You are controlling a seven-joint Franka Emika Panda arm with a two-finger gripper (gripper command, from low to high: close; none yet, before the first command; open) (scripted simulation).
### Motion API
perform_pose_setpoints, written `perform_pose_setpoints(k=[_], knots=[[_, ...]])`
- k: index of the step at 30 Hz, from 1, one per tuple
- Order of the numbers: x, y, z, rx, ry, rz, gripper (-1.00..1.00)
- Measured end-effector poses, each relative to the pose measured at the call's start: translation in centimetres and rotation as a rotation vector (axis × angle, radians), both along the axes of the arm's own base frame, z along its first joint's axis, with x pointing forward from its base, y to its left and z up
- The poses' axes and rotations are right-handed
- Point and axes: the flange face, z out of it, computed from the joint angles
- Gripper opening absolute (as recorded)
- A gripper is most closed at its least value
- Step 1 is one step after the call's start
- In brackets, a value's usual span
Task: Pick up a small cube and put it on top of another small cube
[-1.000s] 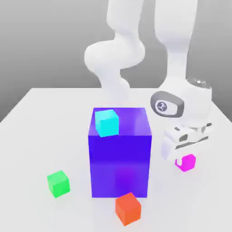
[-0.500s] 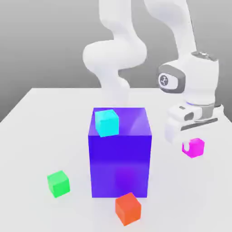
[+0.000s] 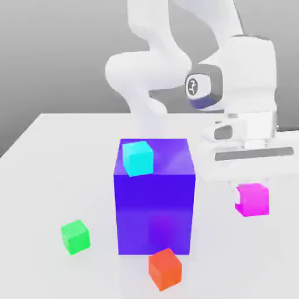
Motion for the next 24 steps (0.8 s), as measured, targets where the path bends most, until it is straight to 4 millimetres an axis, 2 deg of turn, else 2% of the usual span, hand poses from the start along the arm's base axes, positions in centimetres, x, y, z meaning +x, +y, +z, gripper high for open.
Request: perform_pose_setpoints(k=[4, 7, 10, 13, 14, 17, 20, 21, 24], knots=[[2.0, -8.6, -0.1, 0.025, 0.036, -0.275, -1.00], [1.7, -16.1, -1.0, 0.055, 0.094, -0.521, -1.00], [-0.4, -23.4, -2.5, 0.096, 0.167, -0.780, -1.00], [-4.0, -29.7, -4.4, 0.147, 0.256, -1.038, -1.00], [-5.6, -31.4, -5.6, 0.166, 0.301, -1.123, -1.00], [-7.1, -33.2, -8.7, 0.186, 0.340, -1.208, -1.00], [-7.2, -33.0, -11.8, 0.186, 0.346, -1.208, -1.00], [-7.3, -33.0, -12.6, 0.187, 0.347, -1.208, 1.00], [-7.3, -33.0, -12.6, 0.187, 0.346, -1.209, 1.00]])
